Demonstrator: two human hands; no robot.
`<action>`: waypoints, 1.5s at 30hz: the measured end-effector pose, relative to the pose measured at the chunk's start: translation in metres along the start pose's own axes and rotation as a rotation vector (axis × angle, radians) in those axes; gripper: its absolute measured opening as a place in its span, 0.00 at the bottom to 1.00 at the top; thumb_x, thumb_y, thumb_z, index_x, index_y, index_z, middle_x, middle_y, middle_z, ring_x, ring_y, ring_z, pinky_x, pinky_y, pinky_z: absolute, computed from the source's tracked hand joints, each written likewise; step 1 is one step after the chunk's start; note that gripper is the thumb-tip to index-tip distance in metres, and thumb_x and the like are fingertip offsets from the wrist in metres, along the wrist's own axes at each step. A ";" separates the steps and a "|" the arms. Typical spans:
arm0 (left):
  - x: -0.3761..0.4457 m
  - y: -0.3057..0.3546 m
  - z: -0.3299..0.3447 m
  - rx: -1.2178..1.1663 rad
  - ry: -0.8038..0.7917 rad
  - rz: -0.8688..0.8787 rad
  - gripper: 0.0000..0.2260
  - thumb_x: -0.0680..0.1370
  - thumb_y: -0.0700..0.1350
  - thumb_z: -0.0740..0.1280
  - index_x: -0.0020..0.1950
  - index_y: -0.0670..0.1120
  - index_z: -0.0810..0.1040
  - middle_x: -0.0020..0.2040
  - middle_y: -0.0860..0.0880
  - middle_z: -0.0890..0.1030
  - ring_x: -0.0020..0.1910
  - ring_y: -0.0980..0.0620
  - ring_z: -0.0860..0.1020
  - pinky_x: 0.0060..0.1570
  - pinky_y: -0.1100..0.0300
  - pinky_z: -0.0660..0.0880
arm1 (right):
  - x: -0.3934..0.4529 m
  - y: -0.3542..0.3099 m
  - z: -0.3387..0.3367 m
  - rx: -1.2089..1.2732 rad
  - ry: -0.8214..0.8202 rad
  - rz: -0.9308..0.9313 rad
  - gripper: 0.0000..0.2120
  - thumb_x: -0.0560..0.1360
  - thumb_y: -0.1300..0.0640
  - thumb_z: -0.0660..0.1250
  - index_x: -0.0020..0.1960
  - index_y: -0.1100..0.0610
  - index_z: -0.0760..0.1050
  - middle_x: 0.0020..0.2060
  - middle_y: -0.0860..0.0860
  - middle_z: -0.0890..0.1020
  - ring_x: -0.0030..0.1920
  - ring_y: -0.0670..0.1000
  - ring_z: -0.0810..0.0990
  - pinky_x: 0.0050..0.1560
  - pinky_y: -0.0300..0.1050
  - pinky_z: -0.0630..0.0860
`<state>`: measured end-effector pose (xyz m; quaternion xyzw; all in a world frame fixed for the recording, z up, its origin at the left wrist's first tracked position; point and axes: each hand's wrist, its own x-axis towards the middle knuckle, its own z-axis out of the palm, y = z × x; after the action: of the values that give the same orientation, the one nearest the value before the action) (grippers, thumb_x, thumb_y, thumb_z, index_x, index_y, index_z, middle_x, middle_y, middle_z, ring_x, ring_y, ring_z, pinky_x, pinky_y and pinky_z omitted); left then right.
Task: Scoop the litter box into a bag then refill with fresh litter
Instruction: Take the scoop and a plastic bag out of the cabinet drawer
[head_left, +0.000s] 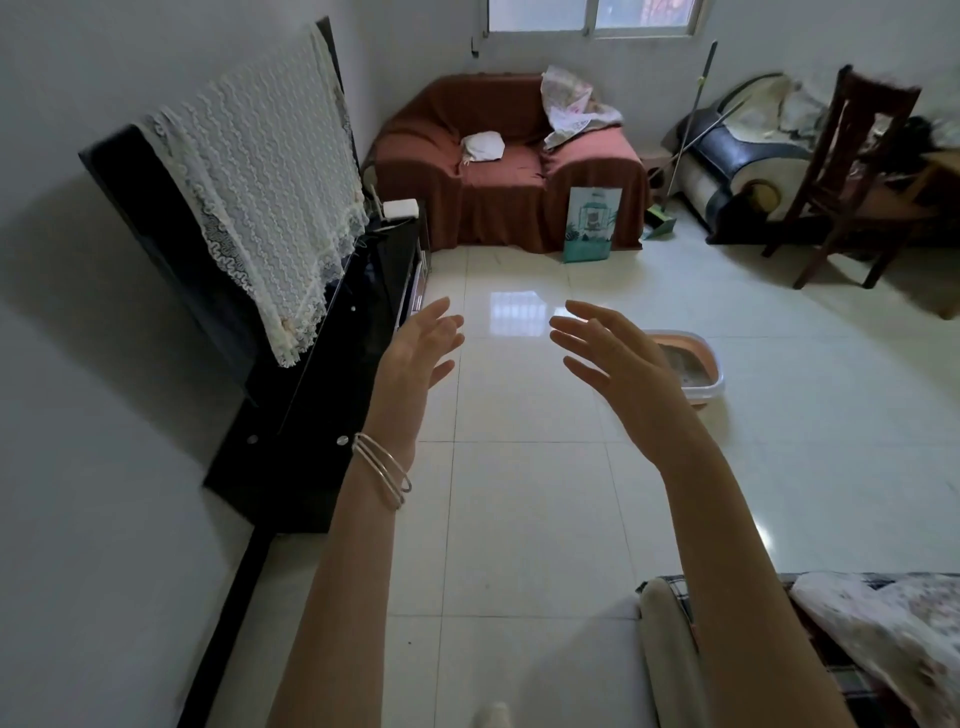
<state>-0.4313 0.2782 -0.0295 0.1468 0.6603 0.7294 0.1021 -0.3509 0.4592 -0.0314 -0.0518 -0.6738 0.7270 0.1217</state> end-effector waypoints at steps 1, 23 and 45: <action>0.007 -0.001 -0.001 -0.002 -0.002 -0.008 0.20 0.70 0.54 0.61 0.61 0.52 0.72 0.57 0.52 0.78 0.58 0.53 0.77 0.64 0.53 0.71 | 0.007 0.002 0.000 -0.001 0.004 0.005 0.24 0.68 0.40 0.69 0.60 0.49 0.74 0.59 0.50 0.79 0.61 0.48 0.77 0.66 0.52 0.69; 0.199 -0.044 0.072 -0.004 0.085 -0.057 0.18 0.70 0.54 0.62 0.60 0.54 0.72 0.57 0.52 0.78 0.56 0.57 0.77 0.59 0.57 0.71 | 0.216 0.026 -0.101 0.009 -0.073 0.083 0.19 0.72 0.47 0.63 0.62 0.51 0.73 0.59 0.50 0.80 0.60 0.47 0.78 0.65 0.49 0.70; 0.351 -0.089 0.088 0.024 0.254 -0.158 0.20 0.70 0.54 0.61 0.62 0.52 0.72 0.57 0.52 0.78 0.58 0.55 0.77 0.62 0.55 0.71 | 0.400 0.082 -0.135 0.034 -0.238 0.202 0.20 0.72 0.47 0.64 0.62 0.52 0.74 0.59 0.51 0.80 0.60 0.49 0.78 0.65 0.51 0.70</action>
<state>-0.7336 0.4901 -0.0828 0.0019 0.6863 0.7237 0.0731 -0.7138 0.6831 -0.0892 -0.0306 -0.6623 0.7480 -0.0319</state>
